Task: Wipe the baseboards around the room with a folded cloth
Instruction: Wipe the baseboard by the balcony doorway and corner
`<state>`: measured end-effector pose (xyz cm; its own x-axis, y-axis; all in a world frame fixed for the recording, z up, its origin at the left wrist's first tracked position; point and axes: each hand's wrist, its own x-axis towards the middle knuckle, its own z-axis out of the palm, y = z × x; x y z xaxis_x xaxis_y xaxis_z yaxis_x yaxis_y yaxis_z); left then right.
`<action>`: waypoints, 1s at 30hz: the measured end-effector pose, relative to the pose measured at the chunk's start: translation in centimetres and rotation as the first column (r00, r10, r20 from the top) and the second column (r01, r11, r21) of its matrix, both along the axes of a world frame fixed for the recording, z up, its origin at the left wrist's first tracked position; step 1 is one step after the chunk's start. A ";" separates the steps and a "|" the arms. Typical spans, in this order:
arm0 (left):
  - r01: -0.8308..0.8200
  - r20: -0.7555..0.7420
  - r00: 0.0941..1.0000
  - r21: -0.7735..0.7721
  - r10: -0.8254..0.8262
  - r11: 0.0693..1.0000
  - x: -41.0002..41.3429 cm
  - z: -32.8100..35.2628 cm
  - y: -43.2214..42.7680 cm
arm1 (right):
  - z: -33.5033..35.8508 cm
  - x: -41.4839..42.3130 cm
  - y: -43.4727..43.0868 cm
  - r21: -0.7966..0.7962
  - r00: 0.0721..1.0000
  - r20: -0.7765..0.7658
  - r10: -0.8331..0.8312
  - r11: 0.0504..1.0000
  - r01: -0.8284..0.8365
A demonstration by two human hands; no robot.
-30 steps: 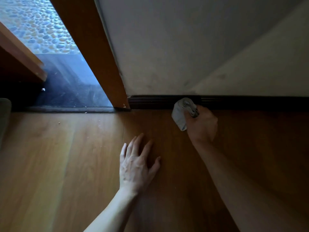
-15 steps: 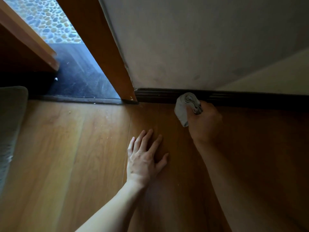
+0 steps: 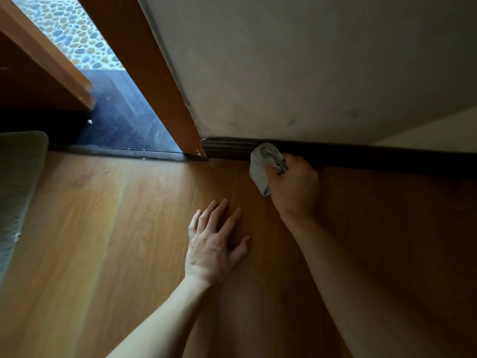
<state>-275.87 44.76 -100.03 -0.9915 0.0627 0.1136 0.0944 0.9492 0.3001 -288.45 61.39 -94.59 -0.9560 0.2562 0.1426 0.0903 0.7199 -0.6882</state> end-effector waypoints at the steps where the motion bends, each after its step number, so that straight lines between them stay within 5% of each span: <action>1: -0.002 0.003 1.000 0.005 0.002 1.000 0.0 0.0 0.0 | -0.1 0.0 0.2 -0.019 1.000 0.003 -0.018 1.000 0.018; 5: 0.006 -0.001 1.000 0.004 -0.006 1.000 0.0 -0.1 -0.1 | -0.3 0.4 2.3 -0.054 0.993 0.007 -0.118 0.992 0.118; 12: 0.003 -0.029 1.000 0.020 -0.002 1.000 0.0 -0.1 0.0 | -0.2 0.0 1.2 -0.078 0.998 0.037 -0.042 0.996 0.045; 20: -0.004 -0.019 1.000 0.010 0.004 1.000 0.0 0.2 0.3 | -0.3 1.6 9.6 -0.120 0.928 0.015 -0.373 0.921 0.372; 26: -0.005 -0.018 1.000 0.002 0.006 1.000 0.1 0.1 0.2 | 0.0 0.5 8.4 -0.090 0.979 0.033 -0.200 0.975 0.202; 30: -0.001 -0.041 0.999 0.002 0.001 1.000 0.0 0.0 0.3 | -0.3 1.0 9.8 -0.162 0.945 0.053 -0.321 0.931 0.326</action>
<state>-275.83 45.02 -100.03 -0.9861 0.0618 0.1544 0.1061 0.9487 0.2980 -287.50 71.19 -94.86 -0.8201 0.5702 0.0482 0.3178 0.5240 -0.7902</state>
